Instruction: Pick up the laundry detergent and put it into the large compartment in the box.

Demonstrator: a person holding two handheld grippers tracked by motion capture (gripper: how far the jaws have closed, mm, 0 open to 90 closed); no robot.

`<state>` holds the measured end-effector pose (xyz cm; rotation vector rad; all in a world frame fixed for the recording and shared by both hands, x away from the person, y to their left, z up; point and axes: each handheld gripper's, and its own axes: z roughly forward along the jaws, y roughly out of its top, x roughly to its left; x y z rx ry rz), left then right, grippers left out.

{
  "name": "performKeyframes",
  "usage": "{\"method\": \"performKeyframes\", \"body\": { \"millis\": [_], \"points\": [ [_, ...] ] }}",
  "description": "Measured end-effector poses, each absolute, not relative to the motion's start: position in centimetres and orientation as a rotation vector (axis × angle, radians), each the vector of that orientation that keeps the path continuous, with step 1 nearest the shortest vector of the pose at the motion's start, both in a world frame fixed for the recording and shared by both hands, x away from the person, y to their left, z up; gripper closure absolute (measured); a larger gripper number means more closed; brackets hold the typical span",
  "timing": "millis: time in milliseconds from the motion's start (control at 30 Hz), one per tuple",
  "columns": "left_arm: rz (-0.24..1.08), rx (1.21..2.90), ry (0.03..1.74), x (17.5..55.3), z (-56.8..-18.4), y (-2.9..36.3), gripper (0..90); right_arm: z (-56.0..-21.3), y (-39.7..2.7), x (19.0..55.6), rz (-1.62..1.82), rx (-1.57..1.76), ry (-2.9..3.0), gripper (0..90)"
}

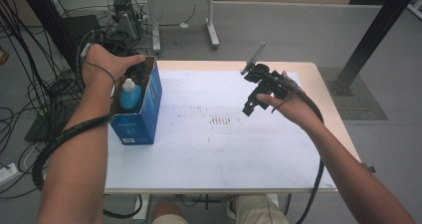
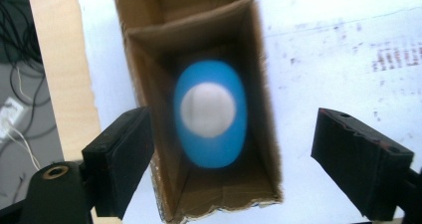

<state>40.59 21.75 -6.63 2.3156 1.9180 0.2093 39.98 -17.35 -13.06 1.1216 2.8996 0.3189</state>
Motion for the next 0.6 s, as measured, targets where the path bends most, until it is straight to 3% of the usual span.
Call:
{"method": "performKeyframes", "body": {
  "millis": [600],
  "points": [
    [0.256, 2.603, 1.464, 40.1, -4.0, 15.4, 10.1, -13.0, -18.1, 41.2, 0.312, 1.221, 2.852, 5.7]
  ]
}}
